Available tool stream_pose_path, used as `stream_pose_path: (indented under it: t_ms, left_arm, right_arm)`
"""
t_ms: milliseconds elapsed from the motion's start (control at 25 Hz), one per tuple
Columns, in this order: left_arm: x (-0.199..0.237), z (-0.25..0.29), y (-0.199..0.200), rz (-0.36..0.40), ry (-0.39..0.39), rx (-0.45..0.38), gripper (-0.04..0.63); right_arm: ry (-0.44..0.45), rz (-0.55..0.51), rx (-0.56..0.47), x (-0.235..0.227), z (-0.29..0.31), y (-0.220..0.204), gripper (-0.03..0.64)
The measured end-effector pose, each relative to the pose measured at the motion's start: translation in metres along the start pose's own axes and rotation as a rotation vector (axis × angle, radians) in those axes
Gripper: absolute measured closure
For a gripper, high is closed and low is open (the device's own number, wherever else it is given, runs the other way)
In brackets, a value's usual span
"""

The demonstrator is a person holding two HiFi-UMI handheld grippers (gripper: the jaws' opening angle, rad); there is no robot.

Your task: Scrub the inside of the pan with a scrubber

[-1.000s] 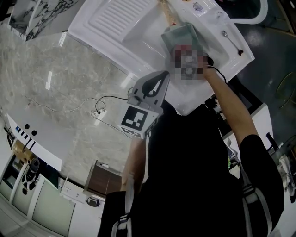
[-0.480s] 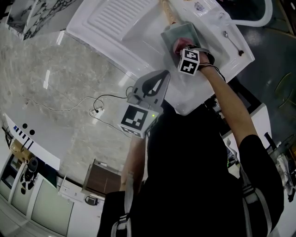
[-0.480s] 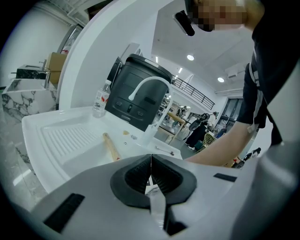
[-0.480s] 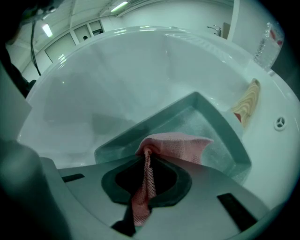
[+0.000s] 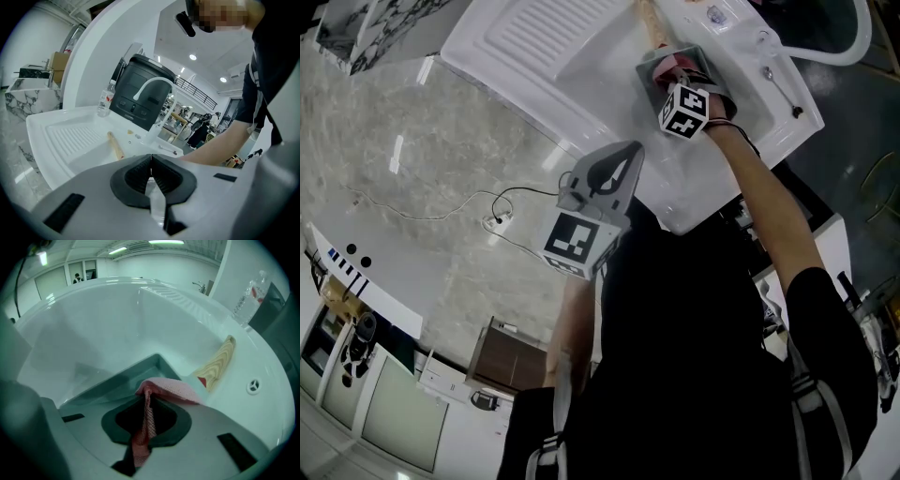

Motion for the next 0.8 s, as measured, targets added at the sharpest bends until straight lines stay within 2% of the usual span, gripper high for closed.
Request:
stream_pose_path:
  t_ms: [280, 480, 640, 800]
  left_arm:
    - [0.0, 0.002, 0.0, -0.004, -0.009, 0.002, 0.563]
    - [-0.001, 0.001, 0.0, 0.001, -0.015, 0.004, 0.563]
    - [-0.003, 0.002, 0.002, 0.005, -0.012, 0.0, 0.562]
    - [-0.008, 0.004, 0.002, 0.01, -0.017, 0.002, 0.563]
  right_arm:
    - [-0.084, -0.009, -0.035, -0.022, 0.006, 0.01, 0.572]
    - [-0.117, 0.025, -0.046, -0.022, 0.003, 0.007, 0.572]
    - [-0.067, 0.034, 0.003, -0.014, -0.002, -0.002, 0.572]
    - [0.007, -0.01, 0.057, 0.005, -0.01, -0.016, 0.572]
Point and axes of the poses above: the fingertips, and each gripper's own axes: z forward along the fingers, x to its left, y out of its top, the point moved 8 cm from there along -z, backward along the fingers, and after that the axes turned 11 degrees about -x, right-handed, at the moved point
